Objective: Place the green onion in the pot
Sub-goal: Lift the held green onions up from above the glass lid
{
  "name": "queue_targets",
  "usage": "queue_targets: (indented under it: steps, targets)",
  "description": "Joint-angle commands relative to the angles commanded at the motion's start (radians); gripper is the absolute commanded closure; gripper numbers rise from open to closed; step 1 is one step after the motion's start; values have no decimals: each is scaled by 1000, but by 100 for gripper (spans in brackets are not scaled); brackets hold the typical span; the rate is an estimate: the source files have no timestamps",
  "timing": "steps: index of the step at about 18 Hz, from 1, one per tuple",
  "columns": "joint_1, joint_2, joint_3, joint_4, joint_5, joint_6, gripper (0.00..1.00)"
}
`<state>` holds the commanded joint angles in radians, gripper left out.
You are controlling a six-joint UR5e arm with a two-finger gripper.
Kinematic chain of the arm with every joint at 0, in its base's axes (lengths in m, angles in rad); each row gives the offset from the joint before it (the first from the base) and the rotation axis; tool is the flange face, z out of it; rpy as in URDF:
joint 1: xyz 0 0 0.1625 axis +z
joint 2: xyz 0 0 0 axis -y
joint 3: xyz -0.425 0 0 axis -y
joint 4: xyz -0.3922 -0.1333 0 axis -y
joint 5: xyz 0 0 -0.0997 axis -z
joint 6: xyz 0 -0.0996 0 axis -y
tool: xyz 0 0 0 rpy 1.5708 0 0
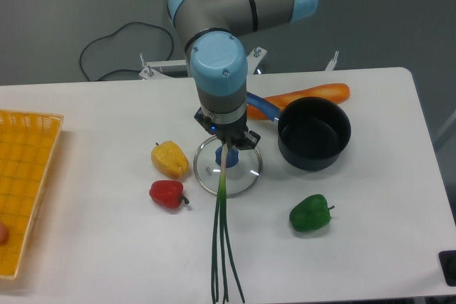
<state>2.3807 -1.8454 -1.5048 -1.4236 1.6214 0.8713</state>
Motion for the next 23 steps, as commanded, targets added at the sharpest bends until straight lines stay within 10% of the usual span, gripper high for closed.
queue_targets:
  steps: [10,23]
  targets:
    - [21,26,0,-17,12,49,100]
    - [106,104,-3,-224,167,396,100]
